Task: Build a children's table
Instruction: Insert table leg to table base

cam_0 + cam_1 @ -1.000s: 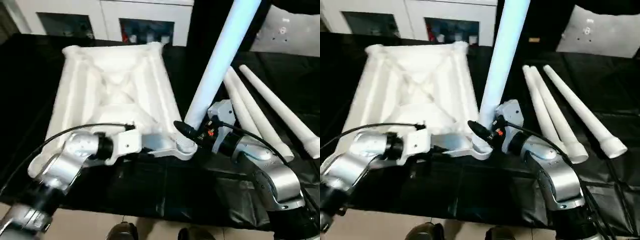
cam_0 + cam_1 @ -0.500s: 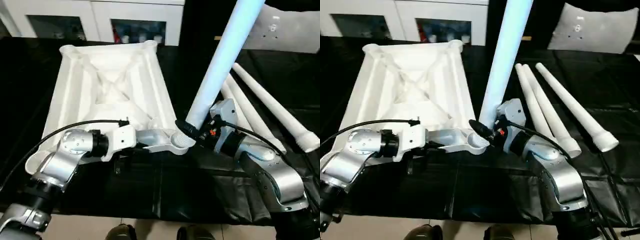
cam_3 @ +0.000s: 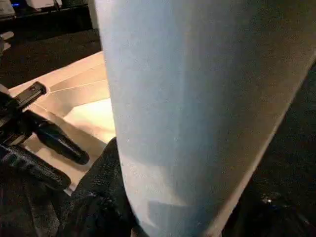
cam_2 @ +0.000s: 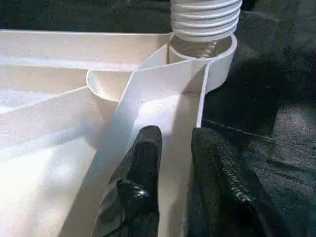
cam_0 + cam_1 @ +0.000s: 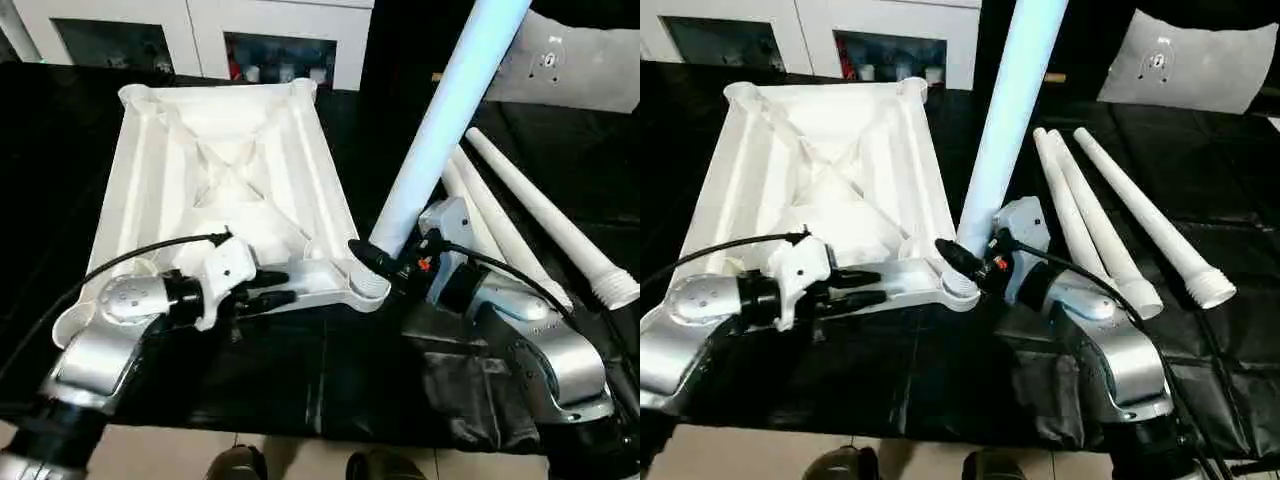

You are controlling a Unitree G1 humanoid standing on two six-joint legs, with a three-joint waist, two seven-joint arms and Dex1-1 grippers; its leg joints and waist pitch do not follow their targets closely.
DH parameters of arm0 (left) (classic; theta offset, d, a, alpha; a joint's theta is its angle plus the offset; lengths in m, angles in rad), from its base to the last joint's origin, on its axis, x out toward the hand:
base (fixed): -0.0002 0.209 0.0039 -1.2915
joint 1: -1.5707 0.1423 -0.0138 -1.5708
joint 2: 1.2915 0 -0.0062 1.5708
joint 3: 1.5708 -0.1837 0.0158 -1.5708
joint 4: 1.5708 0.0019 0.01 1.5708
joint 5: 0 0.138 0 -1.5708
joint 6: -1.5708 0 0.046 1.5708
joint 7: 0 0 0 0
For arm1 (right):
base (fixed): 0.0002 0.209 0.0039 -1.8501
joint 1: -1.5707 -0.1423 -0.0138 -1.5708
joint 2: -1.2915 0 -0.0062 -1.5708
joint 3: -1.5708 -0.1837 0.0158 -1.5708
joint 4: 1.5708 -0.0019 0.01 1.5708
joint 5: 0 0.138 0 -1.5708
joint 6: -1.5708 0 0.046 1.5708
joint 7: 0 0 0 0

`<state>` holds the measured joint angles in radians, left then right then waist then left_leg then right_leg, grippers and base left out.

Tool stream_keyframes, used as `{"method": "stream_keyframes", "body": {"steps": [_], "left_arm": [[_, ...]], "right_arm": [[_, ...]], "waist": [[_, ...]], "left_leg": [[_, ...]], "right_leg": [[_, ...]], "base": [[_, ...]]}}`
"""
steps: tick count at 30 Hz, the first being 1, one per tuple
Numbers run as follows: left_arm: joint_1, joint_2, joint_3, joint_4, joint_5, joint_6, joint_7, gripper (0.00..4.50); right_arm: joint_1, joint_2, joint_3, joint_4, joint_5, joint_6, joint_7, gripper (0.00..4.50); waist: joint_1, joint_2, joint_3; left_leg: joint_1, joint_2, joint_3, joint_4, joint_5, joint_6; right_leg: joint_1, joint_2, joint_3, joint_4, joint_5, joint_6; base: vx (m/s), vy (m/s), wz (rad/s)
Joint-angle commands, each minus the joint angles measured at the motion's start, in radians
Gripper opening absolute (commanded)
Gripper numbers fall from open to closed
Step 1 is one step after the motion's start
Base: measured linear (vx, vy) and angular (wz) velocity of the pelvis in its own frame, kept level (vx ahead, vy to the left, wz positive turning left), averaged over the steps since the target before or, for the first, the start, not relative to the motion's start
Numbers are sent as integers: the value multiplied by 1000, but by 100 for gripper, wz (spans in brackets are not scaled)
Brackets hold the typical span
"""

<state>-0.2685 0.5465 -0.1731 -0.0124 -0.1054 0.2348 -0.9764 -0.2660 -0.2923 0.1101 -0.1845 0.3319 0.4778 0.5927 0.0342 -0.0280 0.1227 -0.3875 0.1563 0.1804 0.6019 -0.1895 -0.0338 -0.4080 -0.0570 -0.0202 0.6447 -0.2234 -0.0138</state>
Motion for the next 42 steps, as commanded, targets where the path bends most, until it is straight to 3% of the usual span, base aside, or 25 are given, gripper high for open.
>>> {"method": "stream_keyframes", "body": {"steps": [1,4,8,14,16,20,23,28,33,42], "left_arm": [[9,14,-12,-30,20,31,9,158],[7,14,-19,-59,23,68,3,188],[-22,30,-59,-82,27,142,-8,192],[-66,30,-102,-25,60,138,-44,192],[-72,29,-105,-18,64,139,-43,174],[-110,31,-116,15,53,143,-52,153],[-122,33,-119,28,52,139,-62,113],[-133,38,-129,47,64,130,-77,97],[-142,52,-145,62,77,130,-92,35],[-155,45,-140,75,62,107,-108,0]], "right_arm": [[1,1,2,-8,6,3,-4,189],[-1,3,4,-5,5,2,-3,189],[-4,9,6,5,1,-4,-4,189],[-2,10,5,6,-1,-6,-5,189],[-2,10,5,6,-1,-6,-5,189],[4,9,2,0,-3,-6,-6,189],[7,8,0,-3,-3,-5,-7,189],[9,5,-1,-6,-5,-5,-9,189],[9,3,0,-6,-7,-7,-11,189],[-11,-10,14,10,-10,-6,12,189]], "waist": [[2,2,-63],[2,3,-63],[4,7,-62],[5,13,-63],[5,10,-64],[6,17,-67],[5,17,-68],[6,20,-67],[7,22,-68],[5,18,-69]], "left_leg": [[19,67,-24,-73,-125,43],[20,67,-24,-73,-122,41],[20,65,-24,-74,-121,40],[21,66,-26,-75,-128,29],[20,65,-26,-74,-125,28],[21,65,-26,-73,-119,25],[19,65,-26,-72,-108,30],[21,66,-27,-73,-129,23],[22,67,-27,-74,-128,21],[19,65,-26,-71,-109,32]], "right_leg": [[42,-79,48,-80,-105,-225],[43,-80,49,-80,-102,-223],[42,-79,49,-80,-86,-228],[42,-78,49,-80,-77,-228],[45,-79,49,-78,-63,-232],[46,-79,49,-76,-35,-243],[49,-79,48,-73,-2,-255],[49,-80,48,-76,-30,-257],[48,-79,48,-74,-17,-260],[53,-81,49,-72,10,-267]], "base": [[0,0,0],[0,0,0],[0,0,0],[0,0,0],[0,0,0],[0,0,0],[0,0,0],[0,0,0],[0,0,0],[0,0,0]]}}
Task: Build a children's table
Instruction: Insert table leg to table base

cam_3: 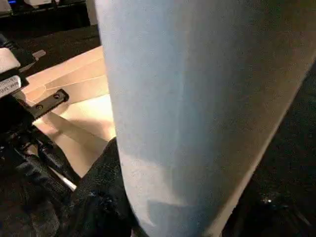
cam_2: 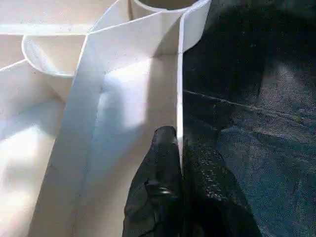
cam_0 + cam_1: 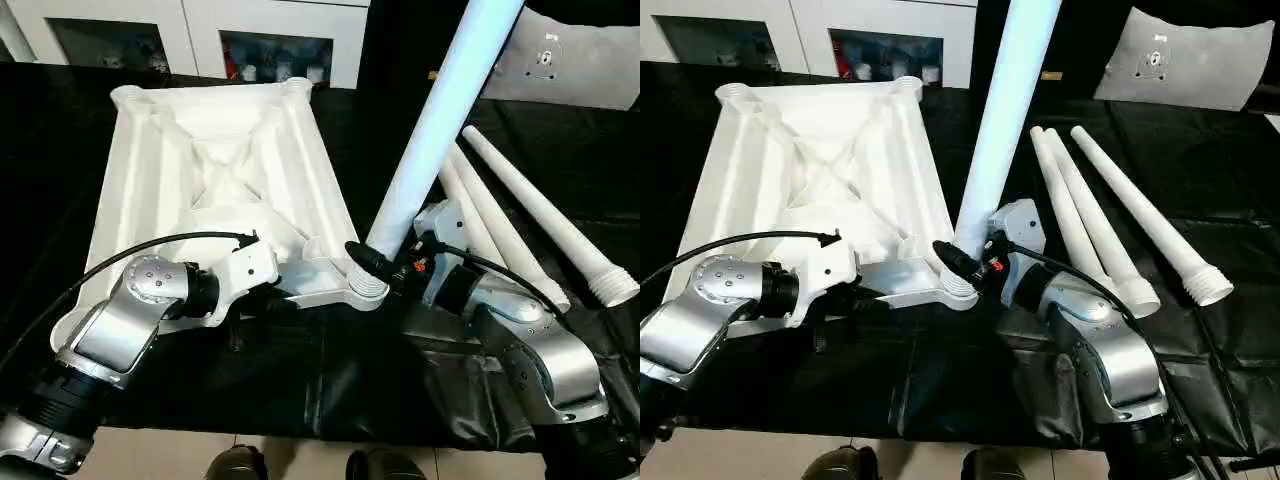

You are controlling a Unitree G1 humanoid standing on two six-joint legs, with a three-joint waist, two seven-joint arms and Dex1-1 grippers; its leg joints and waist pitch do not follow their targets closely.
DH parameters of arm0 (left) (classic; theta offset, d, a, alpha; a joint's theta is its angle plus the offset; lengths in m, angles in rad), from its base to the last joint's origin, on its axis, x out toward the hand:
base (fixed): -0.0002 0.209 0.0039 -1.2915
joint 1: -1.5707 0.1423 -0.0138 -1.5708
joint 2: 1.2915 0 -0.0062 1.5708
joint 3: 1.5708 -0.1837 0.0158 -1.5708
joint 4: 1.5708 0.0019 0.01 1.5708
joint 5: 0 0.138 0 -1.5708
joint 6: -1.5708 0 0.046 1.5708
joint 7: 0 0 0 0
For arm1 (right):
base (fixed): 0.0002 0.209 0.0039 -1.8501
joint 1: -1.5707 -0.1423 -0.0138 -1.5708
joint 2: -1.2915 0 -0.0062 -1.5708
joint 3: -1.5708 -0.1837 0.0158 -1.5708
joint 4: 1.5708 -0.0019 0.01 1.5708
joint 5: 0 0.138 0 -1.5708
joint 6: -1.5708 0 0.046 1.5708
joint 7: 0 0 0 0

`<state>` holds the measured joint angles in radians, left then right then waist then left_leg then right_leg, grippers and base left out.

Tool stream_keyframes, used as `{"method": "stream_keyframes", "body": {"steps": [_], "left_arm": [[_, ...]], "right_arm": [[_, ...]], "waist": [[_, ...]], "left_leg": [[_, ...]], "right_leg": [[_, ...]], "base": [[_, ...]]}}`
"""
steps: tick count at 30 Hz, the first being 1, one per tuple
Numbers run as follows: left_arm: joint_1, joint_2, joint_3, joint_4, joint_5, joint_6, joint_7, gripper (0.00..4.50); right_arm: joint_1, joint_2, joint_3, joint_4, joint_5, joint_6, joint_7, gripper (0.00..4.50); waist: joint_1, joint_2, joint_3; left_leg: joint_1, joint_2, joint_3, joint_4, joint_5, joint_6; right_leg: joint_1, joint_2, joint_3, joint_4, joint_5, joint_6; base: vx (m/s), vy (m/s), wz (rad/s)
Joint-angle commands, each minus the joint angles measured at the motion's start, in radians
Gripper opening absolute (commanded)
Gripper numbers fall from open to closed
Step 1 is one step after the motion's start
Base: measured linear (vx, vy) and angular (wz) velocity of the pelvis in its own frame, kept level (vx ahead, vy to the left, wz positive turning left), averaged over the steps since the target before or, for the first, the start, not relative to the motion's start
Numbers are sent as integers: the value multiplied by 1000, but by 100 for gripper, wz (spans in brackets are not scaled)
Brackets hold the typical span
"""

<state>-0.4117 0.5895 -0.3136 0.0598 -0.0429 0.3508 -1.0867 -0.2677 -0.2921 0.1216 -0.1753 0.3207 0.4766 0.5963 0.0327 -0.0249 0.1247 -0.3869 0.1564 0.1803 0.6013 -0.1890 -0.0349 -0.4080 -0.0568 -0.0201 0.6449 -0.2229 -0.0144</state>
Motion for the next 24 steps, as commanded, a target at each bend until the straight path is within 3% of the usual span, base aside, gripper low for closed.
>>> {"method": "stream_keyframes", "body": {"steps": [1,7,10,11,15,24], "left_arm": [[-9,4,0,1,-3,-11,-2,0],[8,19,-2,1,-11,-56,-30,0],[12,31,-8,14,24,-105,-12,0],[11,28,-5,15,16,-105,-19,44],[-11,-14,12,0,-15,-68,-3,72],[-27,-33,-13,43,20,-86,26,95]], "right_arm": [[-10,-13,4,1,0,-5,11,189],[-25,-30,5,15,1,4,36,189],[-26,-36,2,24,-2,-2,42,189],[-26,-34,-1,26,-1,-4,38,189],[-24,-24,-7,20,0,-2,29,189],[-17,-23,0,12,3,-4,25,189]], "waist": [[6,15,-71],[5,12,-72],[6,13,-72],[6,14,-73],[7,13,-74],[11,15,-78]], "left_leg": [[18,66,-26,-71,-113,33],[19,66,-25,-70,-106,37],[19,66,-24,-69,-98,44],[20,67,-24,-69,-99,44],[20,68,-23,-68,-107,37],[18,66,-25,-66,-92,41]], "right_leg": [[53,-82,49,-73,1,-266],[53,-81,49,-72,-8,-264],[52,-81,48,-72,6,-265],[52,-80,48,-71,9,-266],[53,-82,48,-72,-6,-274],[55,-80,47,-69,20,-269]], "base": [[0,0,0],[0,0,0],[0,0,0],[0,0,0],[0,0,0],[0,0,0]]}}
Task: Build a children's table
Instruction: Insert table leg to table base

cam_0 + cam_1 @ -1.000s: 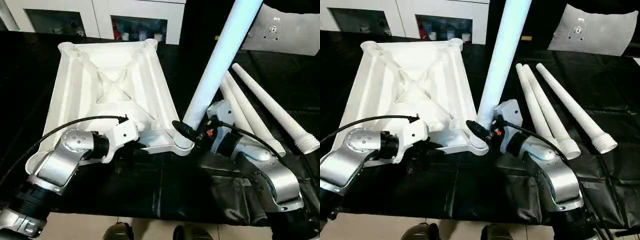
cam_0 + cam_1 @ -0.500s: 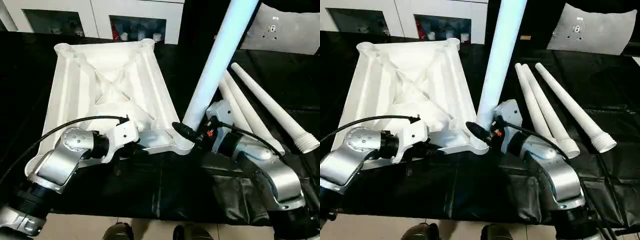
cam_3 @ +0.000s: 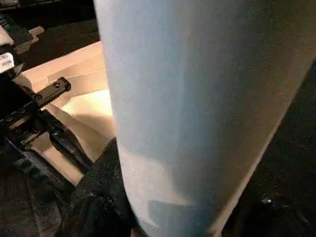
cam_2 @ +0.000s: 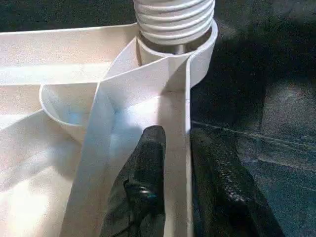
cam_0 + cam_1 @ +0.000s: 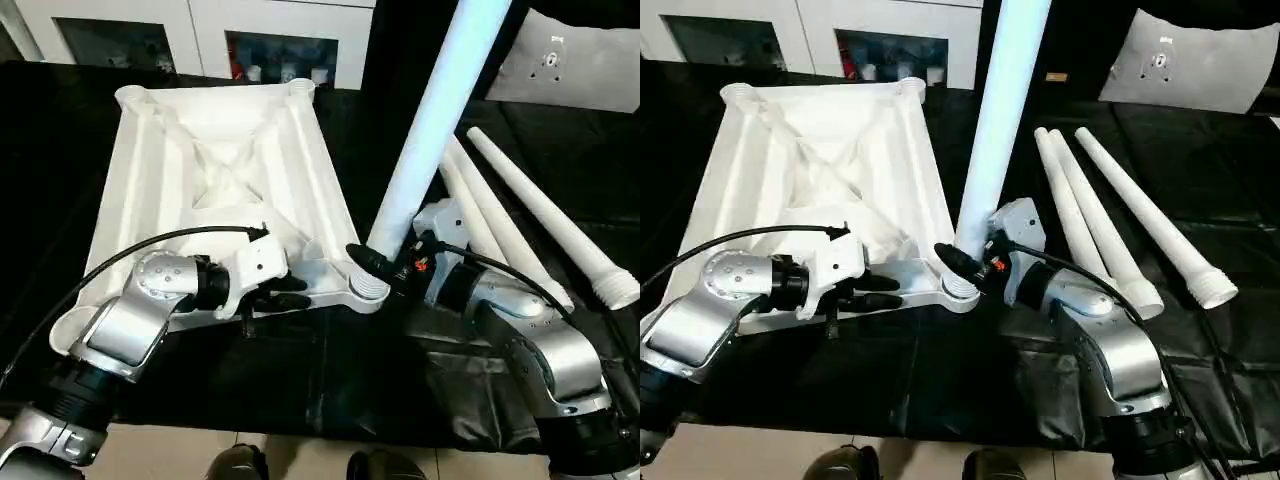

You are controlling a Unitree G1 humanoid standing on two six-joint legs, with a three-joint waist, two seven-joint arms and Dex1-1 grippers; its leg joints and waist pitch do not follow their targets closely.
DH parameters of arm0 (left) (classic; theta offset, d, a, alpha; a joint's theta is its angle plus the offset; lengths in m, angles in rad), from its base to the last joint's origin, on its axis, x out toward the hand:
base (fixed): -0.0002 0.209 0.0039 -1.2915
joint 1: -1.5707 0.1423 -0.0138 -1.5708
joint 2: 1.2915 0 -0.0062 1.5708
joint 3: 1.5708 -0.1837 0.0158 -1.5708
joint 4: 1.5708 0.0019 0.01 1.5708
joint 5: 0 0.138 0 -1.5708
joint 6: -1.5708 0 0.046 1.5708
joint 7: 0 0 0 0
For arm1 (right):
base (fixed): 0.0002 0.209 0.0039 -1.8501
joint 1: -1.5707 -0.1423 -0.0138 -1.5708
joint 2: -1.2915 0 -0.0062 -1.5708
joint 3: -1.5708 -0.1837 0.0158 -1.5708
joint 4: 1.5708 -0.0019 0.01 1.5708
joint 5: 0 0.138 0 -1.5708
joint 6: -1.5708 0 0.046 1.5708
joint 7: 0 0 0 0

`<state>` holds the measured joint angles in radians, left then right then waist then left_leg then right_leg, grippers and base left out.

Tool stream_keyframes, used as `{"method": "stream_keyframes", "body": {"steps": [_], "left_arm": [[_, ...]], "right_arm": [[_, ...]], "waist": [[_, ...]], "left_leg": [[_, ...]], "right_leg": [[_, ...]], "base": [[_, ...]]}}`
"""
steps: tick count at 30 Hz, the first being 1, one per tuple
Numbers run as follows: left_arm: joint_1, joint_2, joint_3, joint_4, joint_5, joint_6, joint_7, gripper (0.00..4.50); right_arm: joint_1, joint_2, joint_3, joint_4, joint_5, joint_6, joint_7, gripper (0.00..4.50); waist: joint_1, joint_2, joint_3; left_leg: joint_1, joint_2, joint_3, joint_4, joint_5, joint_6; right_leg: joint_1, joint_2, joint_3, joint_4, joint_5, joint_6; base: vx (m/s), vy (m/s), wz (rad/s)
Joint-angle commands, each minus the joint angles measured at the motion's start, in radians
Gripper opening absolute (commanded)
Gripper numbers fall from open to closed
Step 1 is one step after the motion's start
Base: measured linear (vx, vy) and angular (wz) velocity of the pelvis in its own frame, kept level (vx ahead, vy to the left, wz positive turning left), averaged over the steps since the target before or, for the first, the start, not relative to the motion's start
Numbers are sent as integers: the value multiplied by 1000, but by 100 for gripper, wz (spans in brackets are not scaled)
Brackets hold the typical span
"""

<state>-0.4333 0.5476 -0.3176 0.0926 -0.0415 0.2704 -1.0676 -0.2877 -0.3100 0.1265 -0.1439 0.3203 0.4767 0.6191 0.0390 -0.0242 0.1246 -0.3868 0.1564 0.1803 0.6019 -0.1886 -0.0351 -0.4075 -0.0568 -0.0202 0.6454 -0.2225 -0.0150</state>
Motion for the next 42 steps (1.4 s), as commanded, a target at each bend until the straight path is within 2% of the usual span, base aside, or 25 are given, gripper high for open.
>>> {"method": "stream_keyframes", "body": {"steps": [1,3,4,9,11,16,17,19,20,21,26,28,30,33,35,36,42], "left_arm": [[-1,23,-10,17,30,-5,-2,95],[3,34,-10,18,35,-7,-13,95],[5,38,-9,16,34,-6,-16,78],[13,58,-18,11,38,3,-24,50],[13,57,-17,13,40,-2,-21,22],[8,43,-9,17,24,-9,-20,0],[8,40,-8,18,21,-13,-19,0],[8,35,-9,20,15,-30,-27,0],[8,34,-10,21,14,-32,-29,0],[11,36,-15,20,14,-41,-37,0],[14,43,-27,21,18,-70,-56,0],[13,45,-33,25,22,-83,-63,0],[9,50,-36,26,24,-90,-71,0],[8,55,-34,26,27,-97,-75,0],[7,55,-28,28,24,-103,-75,0],[7,54,-25,28,20,-105,-76,0],[13,31,6,34,-9,-111,-62,0]], "right_arm": [[6,-6,-7,-20,1,-5,2,189],[7,-6,-8,-21,0,-4,2,189],[7,-6,-8,-22,1,-4,1,189],[10,-5,-3,-21,-2,-7,0,189],[9,-4,-2,-20,-3,-8,1,189],[-4,-6,6,-6,-5,-7,11,189],[-8,-9,9,-2,-7,-7,14,189],[-21,-16,19,4,-1,19,30,189],[-25,-20,22,5,2,30,35,189],[-28,-28,31,10,6,45,51,189],[-43,-33,45,53,-5,49,69,189],[-58,-37,60,91,-21,41,83,189],[-73,-39,72,136,-33,36,95,189],[-79,-46,83,163,-47,26,106,189],[-81,-46,81,177,-44,26,114,189],[-82,-44,78,185,-40,27,116,189],[-65,-16,28,241,7,25,127,189]], "waist": [[5,17,-79],[4,16,-78],[3,16,-77],[5,18,-79],[5,17,-80],[4,14,-81],[5,15,-82],[3,9,-84],[4,11,-84],[3,8,-85],[3,4,-86],[2,4,-85],[-1,-3,-81],[-2,0,-83],[-2,0,-84],[-2,-4,-83],[-2,-2,-83]], "left_leg": [[19,66,-25,-66,-92,42],[18,66,-26,-67,-95,42],[19,66,-25,-67,-98,41],[20,67,-25,-67,-102,34],[20,66,-25,-66,-96,36],[20,66,-24,-66,-98,37],[20,66,-24,-65,-97,37],[20,66,-23,-64,-88,43],[20,66,-23,-64,-82,46],[21,66,-23,-63,-74,50],[18,65,-22,-61,-54,63],[18,64,-21,-60,-62,64],[18,65,-20,-62,-73,60],[19,66,-21,-61,-67,57],[20,66,-21,-61,-63,61],[19,65,-20,-61,-65,64],[22,67,-21,-62,-90,55]], "right_leg": [[55,-81,48,-68,26,-270],[55,-81,47,-69,21,-267],[54,-80,47,-70,15,-267],[54,-81,47,-69,16,-274],[55,-81,47,-68,26,-275],[56,-81,47,-68,13,-275],[55,-81,47,-68,13,-275],[57,-80,47,-67,25,-276],[56,-80,47,-66,27,-277],[57,-79,46,-65,32,-278],[57,-81,46,-63,46,-275],[56,-81,46,-65,26,-278],[55,-82,47,-69,-10,-271],[56,-81,46,-66,-5,-269],[55,-81,46,-65,8,-269],[56,-81,47,-66,7,-269],[53,-82,47,-70,-22,-272]], "base": [[0,0,0],[0,0,0],[0,0,0],[0,0,0],[0,0,0],[0,0,0],[0,0,0],[0,0,0],[0,0,0],[0,0,0],[0,0,0],[0,0,0],[0,0,0],[0,0,0],[0,0,0],[0,0,0],[0,0,0]]}}
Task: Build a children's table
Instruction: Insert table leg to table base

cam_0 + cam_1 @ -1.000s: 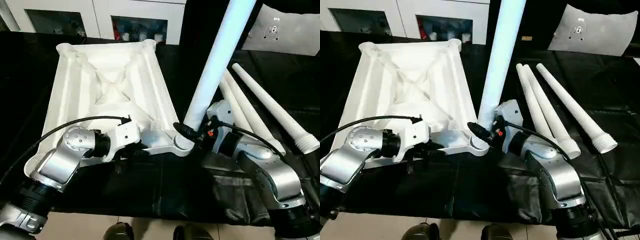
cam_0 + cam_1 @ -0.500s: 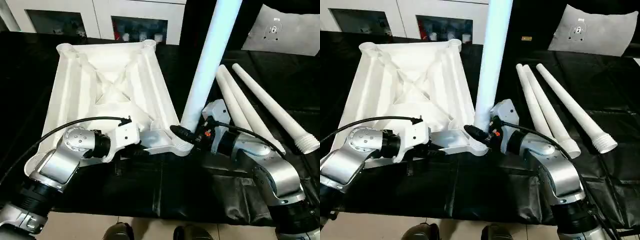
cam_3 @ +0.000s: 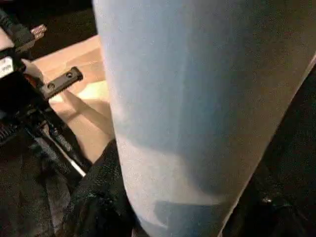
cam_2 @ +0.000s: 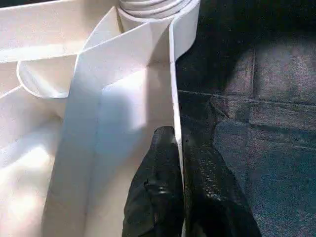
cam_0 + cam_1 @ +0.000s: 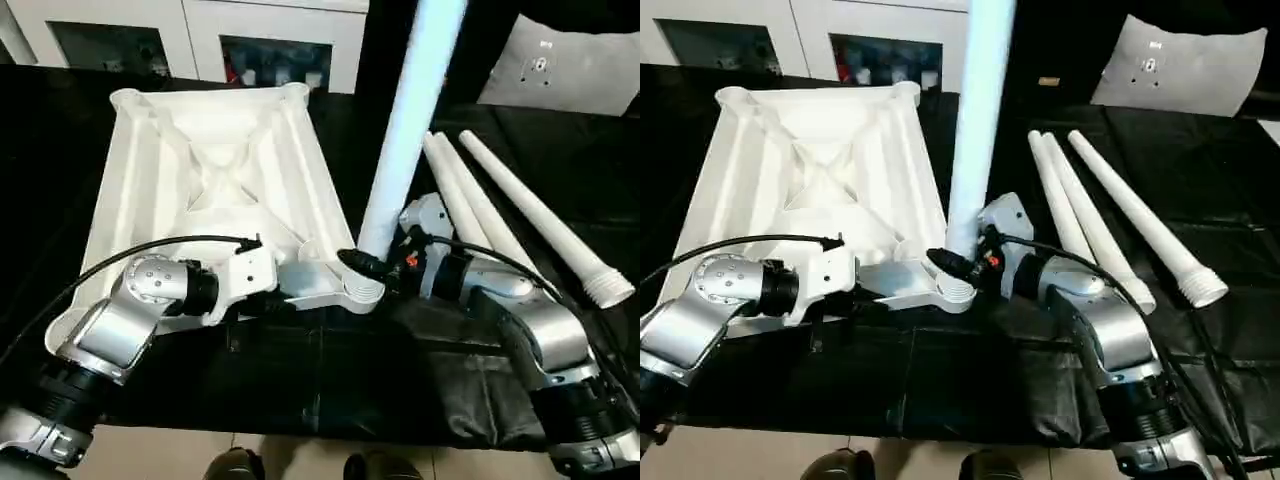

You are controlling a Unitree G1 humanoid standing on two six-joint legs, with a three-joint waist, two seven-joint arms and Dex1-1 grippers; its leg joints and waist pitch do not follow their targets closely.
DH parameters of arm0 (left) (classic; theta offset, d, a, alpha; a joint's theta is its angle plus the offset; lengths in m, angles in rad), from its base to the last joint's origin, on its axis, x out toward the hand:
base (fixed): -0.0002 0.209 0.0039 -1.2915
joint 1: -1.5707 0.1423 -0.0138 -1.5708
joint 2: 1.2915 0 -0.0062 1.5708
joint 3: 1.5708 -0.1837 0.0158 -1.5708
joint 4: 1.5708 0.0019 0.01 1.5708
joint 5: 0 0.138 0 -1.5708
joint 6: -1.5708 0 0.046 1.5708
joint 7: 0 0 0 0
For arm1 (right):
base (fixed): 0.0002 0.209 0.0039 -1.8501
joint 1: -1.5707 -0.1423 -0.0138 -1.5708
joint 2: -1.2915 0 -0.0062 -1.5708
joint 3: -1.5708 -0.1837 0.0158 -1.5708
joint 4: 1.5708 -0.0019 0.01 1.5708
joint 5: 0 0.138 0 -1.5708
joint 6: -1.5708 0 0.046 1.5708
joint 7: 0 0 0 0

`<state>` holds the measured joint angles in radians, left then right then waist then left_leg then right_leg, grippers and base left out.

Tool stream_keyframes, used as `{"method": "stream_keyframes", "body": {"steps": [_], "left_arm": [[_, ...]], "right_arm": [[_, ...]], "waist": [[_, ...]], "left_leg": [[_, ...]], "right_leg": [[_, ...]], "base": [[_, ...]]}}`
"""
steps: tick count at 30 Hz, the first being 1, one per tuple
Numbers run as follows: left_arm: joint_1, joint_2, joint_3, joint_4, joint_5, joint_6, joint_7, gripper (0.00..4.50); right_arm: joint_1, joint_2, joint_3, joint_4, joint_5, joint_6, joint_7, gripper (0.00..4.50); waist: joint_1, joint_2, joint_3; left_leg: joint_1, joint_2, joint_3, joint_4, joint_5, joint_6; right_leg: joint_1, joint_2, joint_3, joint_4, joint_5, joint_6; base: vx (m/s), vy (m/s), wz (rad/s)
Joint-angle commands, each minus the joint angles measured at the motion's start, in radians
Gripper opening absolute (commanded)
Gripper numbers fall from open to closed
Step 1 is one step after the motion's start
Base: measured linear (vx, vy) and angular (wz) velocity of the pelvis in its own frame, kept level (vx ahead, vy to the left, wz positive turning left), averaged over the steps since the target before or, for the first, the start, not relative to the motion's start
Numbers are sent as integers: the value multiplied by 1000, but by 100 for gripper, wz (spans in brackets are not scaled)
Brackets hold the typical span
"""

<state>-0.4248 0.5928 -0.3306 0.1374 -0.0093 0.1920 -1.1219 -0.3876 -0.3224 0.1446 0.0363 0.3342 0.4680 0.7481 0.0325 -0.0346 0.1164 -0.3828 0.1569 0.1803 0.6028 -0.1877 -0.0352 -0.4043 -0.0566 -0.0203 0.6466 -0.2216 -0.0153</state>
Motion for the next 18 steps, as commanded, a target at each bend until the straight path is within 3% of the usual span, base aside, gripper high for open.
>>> {"method": "stream_keyframes", "body": {"steps": [1,7,8,11,12,13,18], "left_arm": [[7,-23,30,-9,-53,-29,-2,0],[13,-25,38,2,-60,-30,0,0],[17,-20,35,5,-59,-28,-7,0],[18,-19,35,8,-56,-28,-8,0],[17,-19,35,13,-50,-29,-10,0],[17,-19,35,13,-50,-29,-10,0],[10,-14,28,28,-36,-42,-20,0]], "right_arm": [[44,5,-8,75,6,29,-4,189],[81,25,-46,121,27,-1,-18,189],[117,44,-70,145,35,-38,-25,189],[135,51,-77,154,36,-54,-27,189],[160,45,-57,155,11,-90,-20,189],[160,45,-57,155,11,-90,-20,189],[191,-18,72,151,-125,-183,-4,189]], "waist": [[5,10,-74],[7,11,-76],[9,18,-75],[8,17,-76],[9,24,-74],[8,21,-75],[6,22,-70]], "left_leg": [[17,66,-21,-64,-93,55],[16,65,-22,-64,-98,56],[16,65,-23,-65,-99,56],[14,66,-24,-67,-108,57],[15,66,-24,-67,-123,54],[17,66,-23,-68,-132,52],[17,65,-25,-74,-174,37]], "right_leg": [[50,-83,47,-72,-24,-274],[51,-82,46,-73,-27,-274],[50,-84,46,-74,-32,-272],[50,-83,44,-74,-31,-271],[47,-84,45,-78,-50,-269],[47,-82,45,-80,-56,-266],[45,-81,45,-87,-132,-241]], "base": [[0,0,0],[0,0,0],[0,0,0],[0,0,0],[0,0,0],[0,0,0],[0,0,0]]}}
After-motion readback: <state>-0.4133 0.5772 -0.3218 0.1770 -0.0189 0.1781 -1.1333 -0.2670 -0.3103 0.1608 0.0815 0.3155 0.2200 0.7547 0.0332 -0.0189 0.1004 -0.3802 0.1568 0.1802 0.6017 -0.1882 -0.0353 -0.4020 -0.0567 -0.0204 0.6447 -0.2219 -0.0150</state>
